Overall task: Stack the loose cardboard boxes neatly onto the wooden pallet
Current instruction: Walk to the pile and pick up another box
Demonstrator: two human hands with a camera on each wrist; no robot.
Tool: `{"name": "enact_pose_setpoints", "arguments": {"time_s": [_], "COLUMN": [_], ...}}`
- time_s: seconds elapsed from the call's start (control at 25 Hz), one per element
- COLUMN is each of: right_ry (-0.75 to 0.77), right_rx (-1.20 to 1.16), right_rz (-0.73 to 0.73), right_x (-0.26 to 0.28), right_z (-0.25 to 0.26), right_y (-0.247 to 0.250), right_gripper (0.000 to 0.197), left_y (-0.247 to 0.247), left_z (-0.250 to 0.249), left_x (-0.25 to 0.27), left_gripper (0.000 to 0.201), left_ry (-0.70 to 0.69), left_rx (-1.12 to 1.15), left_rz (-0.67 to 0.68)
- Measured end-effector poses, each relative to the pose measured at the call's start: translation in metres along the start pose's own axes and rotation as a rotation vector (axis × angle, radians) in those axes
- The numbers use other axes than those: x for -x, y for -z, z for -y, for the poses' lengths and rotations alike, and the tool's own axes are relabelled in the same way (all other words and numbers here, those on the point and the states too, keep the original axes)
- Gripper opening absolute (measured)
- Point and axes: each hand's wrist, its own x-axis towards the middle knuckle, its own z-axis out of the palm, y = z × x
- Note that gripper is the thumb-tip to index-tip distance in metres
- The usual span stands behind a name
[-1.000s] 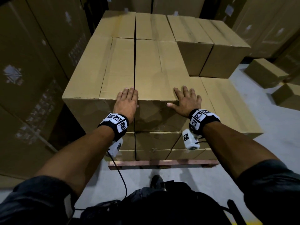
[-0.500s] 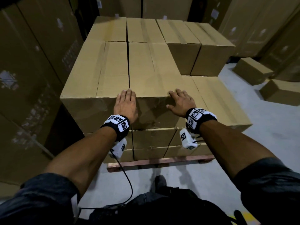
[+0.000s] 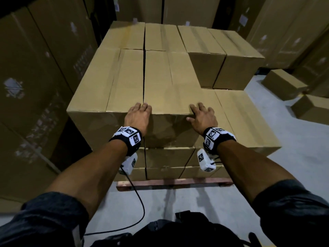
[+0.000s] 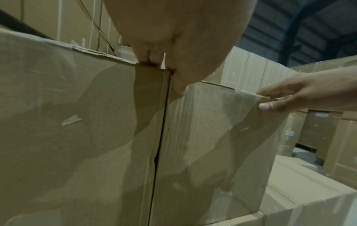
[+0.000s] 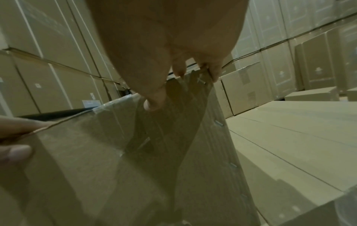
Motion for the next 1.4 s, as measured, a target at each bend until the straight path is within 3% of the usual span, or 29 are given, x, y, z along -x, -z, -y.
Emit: {"name": "enact_pose_setpoints", "arguments": {"time_s": [1.4], "right_ry": [-0.080], "right_rx": [-0.088], "right_rz": [0.026], "right_x": [0.007], "right_z": [0.006], "right_y": [0.005], "right_gripper": [0.062], "left_y": [0.004], "left_z": [-0.002], "left_x": [0.006], "left_gripper": [0.066], "left_ry": [-0.027], "left_rx": [0.080], "left_rz": [-0.020]}}
